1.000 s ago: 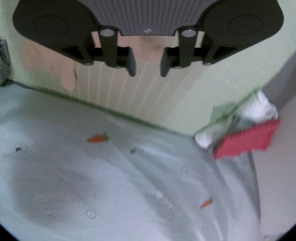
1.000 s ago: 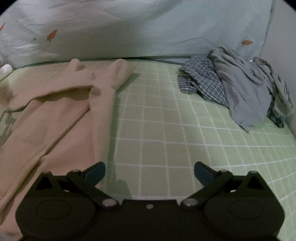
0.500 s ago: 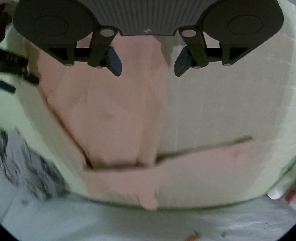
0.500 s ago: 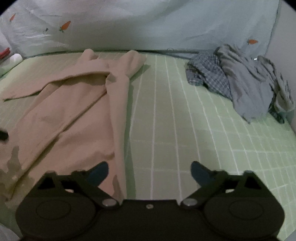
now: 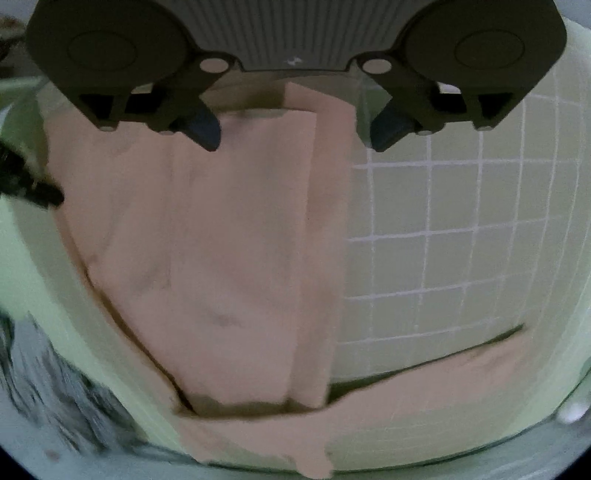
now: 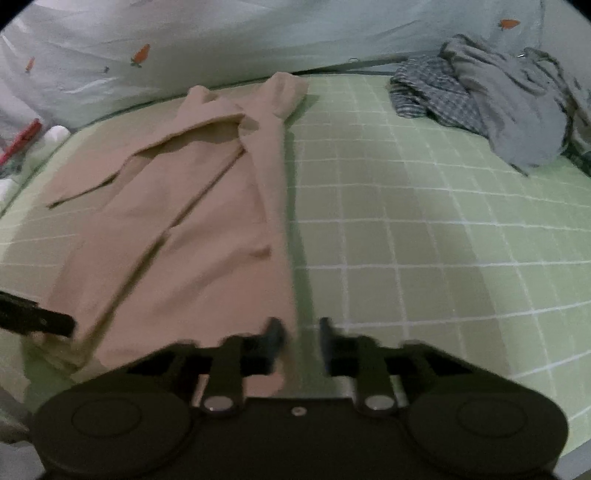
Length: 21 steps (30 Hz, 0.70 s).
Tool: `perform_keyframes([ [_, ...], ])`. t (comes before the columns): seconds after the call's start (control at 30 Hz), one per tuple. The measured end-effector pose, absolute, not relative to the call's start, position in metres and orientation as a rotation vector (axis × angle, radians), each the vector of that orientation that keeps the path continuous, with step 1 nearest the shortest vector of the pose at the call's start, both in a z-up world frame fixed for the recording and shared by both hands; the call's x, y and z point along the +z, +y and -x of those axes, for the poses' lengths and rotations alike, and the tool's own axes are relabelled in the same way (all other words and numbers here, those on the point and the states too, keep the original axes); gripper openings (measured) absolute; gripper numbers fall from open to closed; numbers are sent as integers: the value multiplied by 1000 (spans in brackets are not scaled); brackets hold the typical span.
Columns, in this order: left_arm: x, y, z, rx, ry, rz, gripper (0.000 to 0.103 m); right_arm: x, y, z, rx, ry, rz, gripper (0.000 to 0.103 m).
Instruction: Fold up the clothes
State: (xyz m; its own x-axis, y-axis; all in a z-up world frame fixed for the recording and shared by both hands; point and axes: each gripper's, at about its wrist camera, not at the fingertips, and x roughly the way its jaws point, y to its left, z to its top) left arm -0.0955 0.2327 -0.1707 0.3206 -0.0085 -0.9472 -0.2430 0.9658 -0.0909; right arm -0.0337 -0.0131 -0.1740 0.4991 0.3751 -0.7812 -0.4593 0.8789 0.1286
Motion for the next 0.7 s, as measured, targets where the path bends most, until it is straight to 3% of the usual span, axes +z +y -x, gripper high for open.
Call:
perform_keyframes([
  [0.43, -178, 227, 94, 112, 1248, 157, 101, -129, 13, 42, 799, 833, -117, 3],
  [0.7, -179, 225, 101, 124, 1212, 155, 103, -161, 52, 17, 875, 1027, -212, 3],
])
